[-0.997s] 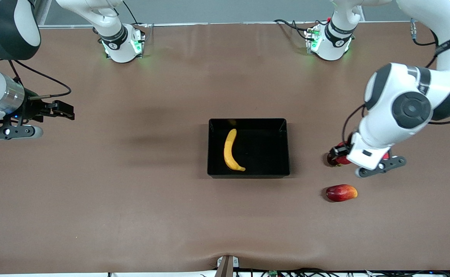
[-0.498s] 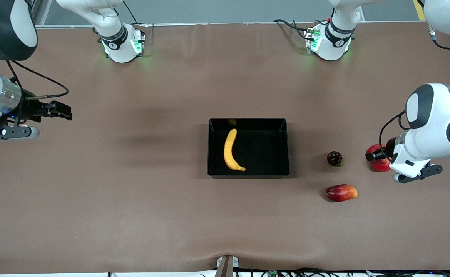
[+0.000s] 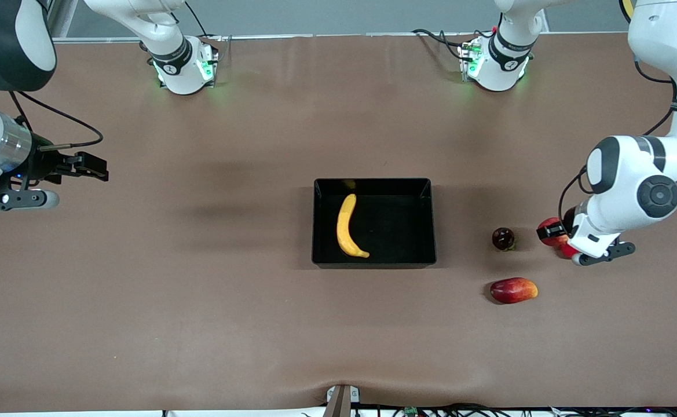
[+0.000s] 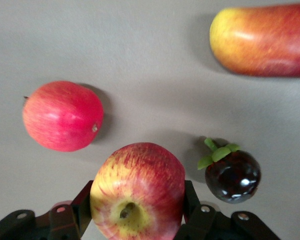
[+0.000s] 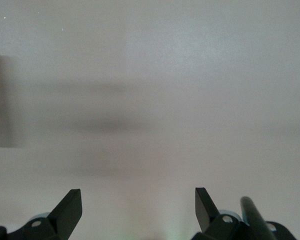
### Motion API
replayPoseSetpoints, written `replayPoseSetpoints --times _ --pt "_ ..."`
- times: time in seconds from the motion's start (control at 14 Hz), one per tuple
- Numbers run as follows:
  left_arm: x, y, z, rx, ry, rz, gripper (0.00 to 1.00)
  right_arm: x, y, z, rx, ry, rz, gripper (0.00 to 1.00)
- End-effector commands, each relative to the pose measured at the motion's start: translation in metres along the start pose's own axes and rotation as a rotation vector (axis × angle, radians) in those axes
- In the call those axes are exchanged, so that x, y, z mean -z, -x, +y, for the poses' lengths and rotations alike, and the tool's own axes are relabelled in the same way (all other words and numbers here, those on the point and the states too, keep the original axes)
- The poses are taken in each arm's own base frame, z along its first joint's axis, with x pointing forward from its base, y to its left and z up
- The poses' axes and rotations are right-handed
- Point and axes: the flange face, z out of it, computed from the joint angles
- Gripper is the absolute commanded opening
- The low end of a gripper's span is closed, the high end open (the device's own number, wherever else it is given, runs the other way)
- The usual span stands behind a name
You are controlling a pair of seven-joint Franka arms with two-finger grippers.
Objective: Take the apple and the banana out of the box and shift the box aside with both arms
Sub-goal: 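Lower the apple beside the red apple and open the left gripper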
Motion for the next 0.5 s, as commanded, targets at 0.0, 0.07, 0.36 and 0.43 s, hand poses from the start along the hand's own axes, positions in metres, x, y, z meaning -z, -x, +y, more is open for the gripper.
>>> replayPoseSetpoints --times 0.0,0.07,0.36,0.43 --pt "-0.016 0.016 -0.005 -0.045 -0.021 0.044 0.00 0.004 0.000 0.001 -0.011 -0.016 0.000 1.00" --pt "-0.028 0.016 -0.014 -0.037 -0.018 0.042 0.00 0.004 0.000 0.001 -0.011 -0.016 0.000 1.00" --pt "-0.049 0.023 -0.015 -0.042 -0.012 0.026 0.00 0.004 0.000 0.002 -0.013 -0.016 0.000 1.00" --pt "-0.053 0.022 -0.014 -0.042 -0.009 0.024 0.00 0.004 0.000 0.002 -0.013 -0.016 0.000 1.00"
